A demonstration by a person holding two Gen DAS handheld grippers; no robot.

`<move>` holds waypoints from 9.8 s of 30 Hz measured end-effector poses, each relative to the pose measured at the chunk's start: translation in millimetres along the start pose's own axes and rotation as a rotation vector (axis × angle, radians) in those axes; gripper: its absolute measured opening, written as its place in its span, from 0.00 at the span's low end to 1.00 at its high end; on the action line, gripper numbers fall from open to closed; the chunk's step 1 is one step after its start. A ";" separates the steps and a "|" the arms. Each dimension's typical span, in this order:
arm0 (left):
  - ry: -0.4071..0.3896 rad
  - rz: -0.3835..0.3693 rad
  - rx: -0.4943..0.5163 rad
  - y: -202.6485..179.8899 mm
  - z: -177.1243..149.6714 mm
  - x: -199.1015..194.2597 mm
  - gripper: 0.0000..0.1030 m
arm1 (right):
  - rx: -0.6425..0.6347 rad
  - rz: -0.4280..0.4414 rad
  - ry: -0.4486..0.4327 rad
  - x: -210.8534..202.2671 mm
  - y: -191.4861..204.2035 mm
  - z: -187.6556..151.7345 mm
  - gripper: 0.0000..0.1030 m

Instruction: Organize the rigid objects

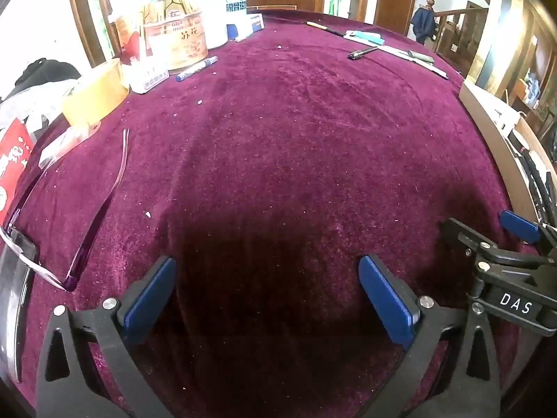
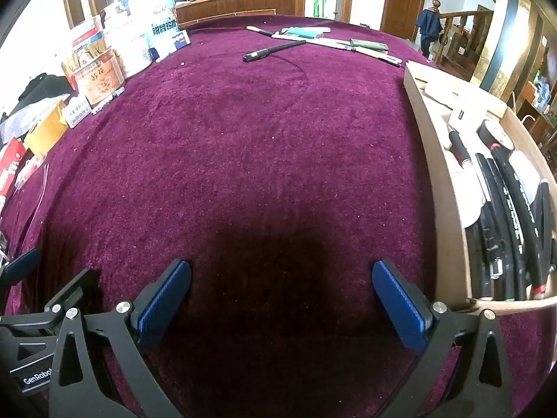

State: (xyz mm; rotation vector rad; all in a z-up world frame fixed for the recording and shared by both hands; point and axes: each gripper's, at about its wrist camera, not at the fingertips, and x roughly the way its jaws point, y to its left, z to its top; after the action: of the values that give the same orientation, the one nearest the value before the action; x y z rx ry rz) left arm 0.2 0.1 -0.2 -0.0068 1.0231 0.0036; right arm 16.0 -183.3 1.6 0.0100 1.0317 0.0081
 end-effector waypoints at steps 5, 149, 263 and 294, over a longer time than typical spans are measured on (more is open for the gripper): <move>0.001 -0.003 -0.002 0.0 0.5 1.2 1.00 | 0.000 0.000 0.000 0.0 0.1 -0.3 0.98; 0.006 -0.026 0.023 -0.7 -1.9 -3.9 1.00 | -0.131 0.086 0.096 -10.8 2.9 5.8 0.99; 0.021 -0.068 -0.089 -18.2 -3.7 -75.5 0.23 | -0.123 0.722 0.244 -81.7 9.0 42.5 0.20; -0.002 -0.248 0.101 -197.3 71.7 -69.4 0.23 | 0.115 0.597 0.147 -75.5 -196.5 77.5 0.20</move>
State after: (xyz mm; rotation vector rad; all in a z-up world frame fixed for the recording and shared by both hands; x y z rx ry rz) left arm 26.5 -196.7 97.2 -0.0414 1.0135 -0.2742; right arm 44.2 -381.0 103.8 0.4263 1.1430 0.4982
